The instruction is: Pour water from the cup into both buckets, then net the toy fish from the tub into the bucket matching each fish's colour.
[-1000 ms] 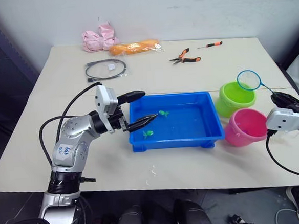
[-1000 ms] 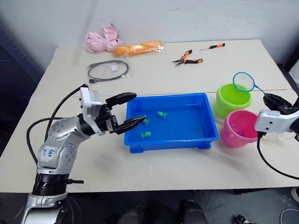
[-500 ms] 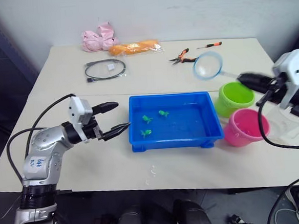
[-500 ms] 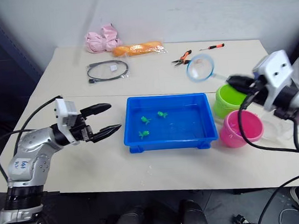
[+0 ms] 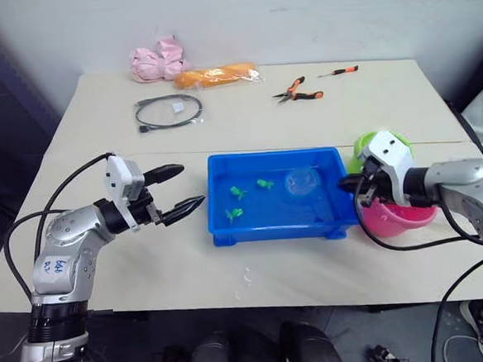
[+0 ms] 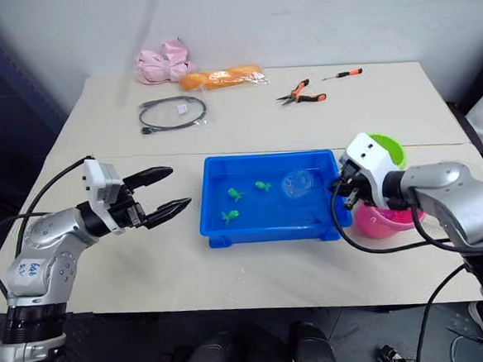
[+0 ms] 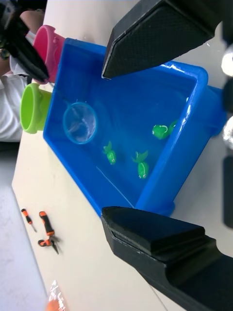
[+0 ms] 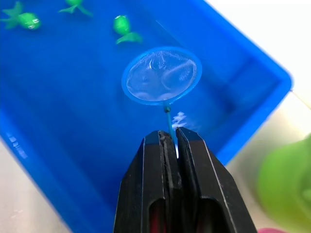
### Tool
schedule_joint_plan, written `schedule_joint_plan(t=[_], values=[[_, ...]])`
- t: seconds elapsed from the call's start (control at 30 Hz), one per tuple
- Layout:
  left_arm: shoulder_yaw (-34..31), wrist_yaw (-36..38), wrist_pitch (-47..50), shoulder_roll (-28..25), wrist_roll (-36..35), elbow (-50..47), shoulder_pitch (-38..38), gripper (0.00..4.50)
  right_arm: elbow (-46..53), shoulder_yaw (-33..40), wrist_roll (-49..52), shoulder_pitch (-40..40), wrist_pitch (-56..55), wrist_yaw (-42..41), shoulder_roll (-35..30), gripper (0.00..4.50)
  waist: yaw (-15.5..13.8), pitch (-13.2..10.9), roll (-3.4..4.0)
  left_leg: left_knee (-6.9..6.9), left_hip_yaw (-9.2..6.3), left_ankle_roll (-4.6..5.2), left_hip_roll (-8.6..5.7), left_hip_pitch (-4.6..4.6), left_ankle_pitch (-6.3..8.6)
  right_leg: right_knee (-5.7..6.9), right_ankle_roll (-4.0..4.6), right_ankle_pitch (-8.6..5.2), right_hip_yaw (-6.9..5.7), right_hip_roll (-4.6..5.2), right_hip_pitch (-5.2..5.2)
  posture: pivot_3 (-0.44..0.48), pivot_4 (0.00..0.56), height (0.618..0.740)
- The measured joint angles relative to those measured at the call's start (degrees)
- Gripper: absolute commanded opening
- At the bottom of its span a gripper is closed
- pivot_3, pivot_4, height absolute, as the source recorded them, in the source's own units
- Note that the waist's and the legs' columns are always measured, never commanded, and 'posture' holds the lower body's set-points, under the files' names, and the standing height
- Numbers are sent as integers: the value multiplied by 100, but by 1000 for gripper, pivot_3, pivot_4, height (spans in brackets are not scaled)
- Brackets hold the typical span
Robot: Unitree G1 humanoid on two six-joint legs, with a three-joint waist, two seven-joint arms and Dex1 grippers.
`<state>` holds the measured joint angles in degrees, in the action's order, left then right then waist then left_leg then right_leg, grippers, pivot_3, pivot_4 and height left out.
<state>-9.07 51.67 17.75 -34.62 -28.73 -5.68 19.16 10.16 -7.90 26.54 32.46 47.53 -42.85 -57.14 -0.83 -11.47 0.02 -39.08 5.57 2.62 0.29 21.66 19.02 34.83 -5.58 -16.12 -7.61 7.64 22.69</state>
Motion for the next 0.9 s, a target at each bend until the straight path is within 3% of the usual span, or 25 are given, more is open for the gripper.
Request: schedule_joint_plan(t=[0.3,0.63,0.9], values=[[-5,-36,110,-76,-3,-257,-89,4467,-537,-741,-718,481,155,11,947,0,70,1,-1,0,0,-3,-2,2,-1,3,0,0,-1,-1,2,0,150,740],[-114,-83,186,-117,-64,-255,-9,4467,-839,-648,-1014,545,12,445,1998,0,98,1,-1,0,1,-4,-1,2,-2,11,0,0,-1,-6,6,0,150,740],[-111,-69,219,-109,-64,-251,36,4467,-525,-48,-731,286,42,266,2111,0,91,1,-1,1,-1,-4,-2,4,-2,10,0,0,-1,-6,7,0,150,740]])
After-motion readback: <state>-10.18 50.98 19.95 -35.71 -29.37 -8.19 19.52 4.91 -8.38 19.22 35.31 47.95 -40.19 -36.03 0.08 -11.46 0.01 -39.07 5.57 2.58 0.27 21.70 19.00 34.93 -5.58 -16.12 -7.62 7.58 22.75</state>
